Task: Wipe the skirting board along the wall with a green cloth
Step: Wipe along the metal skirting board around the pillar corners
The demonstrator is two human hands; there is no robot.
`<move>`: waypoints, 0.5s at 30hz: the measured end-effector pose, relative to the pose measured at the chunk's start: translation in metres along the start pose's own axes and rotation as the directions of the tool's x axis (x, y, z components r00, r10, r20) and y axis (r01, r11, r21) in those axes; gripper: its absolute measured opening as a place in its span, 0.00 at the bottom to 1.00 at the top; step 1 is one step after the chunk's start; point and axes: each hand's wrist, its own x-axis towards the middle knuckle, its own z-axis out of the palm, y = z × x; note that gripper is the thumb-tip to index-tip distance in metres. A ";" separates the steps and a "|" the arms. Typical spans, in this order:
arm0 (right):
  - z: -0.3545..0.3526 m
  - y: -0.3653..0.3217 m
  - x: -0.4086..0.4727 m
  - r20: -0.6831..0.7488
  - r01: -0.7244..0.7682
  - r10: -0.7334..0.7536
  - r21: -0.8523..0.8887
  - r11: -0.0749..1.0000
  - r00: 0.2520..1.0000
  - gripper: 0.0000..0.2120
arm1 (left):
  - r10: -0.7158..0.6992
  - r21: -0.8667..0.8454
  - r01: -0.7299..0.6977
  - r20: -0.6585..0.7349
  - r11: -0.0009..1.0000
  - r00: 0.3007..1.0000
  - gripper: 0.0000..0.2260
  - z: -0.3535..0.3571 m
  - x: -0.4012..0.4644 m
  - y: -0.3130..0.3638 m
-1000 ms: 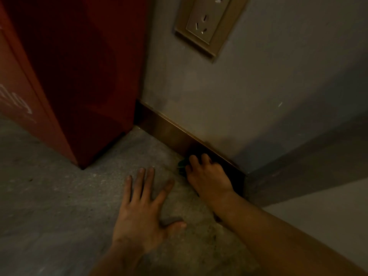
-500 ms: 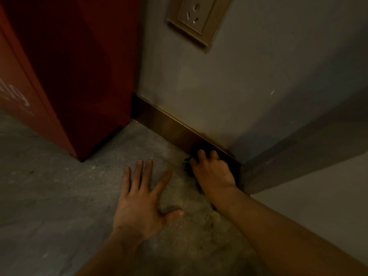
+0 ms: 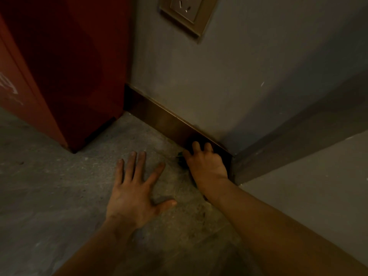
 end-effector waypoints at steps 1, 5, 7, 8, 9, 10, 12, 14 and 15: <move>-0.001 -0.001 0.000 0.002 -0.012 0.012 0.011 1.000 1.000 0.23 | -0.003 0.001 0.003 0.002 1.000 1.000 0.45 -0.001 0.000 0.000; -0.006 -0.002 -0.002 0.021 -0.051 0.049 0.104 0.993 0.999 0.29 | -0.007 0.012 0.007 0.005 1.000 1.000 0.45 -0.002 0.000 0.001; -0.010 -0.002 -0.004 0.049 -0.078 0.069 0.189 0.979 0.996 0.32 | -0.010 0.002 0.010 -0.002 1.000 1.000 0.45 -0.003 0.000 0.001; -0.014 -0.002 -0.004 0.071 -0.093 0.078 0.241 0.966 0.994 0.32 | -0.011 -0.006 0.011 -0.004 1.000 1.000 0.45 -0.003 0.000 0.002; -0.017 -0.002 -0.006 0.092 -0.105 0.081 0.288 0.952 0.992 0.32 | -0.010 -0.012 0.010 -0.005 1.000 1.000 0.45 -0.003 0.000 0.002; -0.020 -0.003 -0.007 0.106 -0.110 0.080 0.326 0.939 0.991 0.31 | -0.008 -0.016 0.008 -0.006 1.000 1.000 0.45 -0.003 -0.001 0.002; -0.024 -0.006 -0.012 0.112 -0.103 0.065 0.382 0.918 0.992 0.29 | -0.002 -0.025 0.002 -0.009 1.000 1.000 0.45 -0.003 -0.001 0.002; -0.027 -0.009 -0.017 0.103 -0.091 0.052 0.419 0.903 0.993 0.27 | 0.003 -0.028 -0.003 -0.003 1.000 1.000 0.46 -0.003 0.000 0.001; -0.028 -0.011 -0.020 0.101 -0.088 0.049 0.433 0.897 0.994 0.26 | 0.003 -0.028 -0.003 0.000 1.000 1.000 0.46 -0.004 0.000 0.001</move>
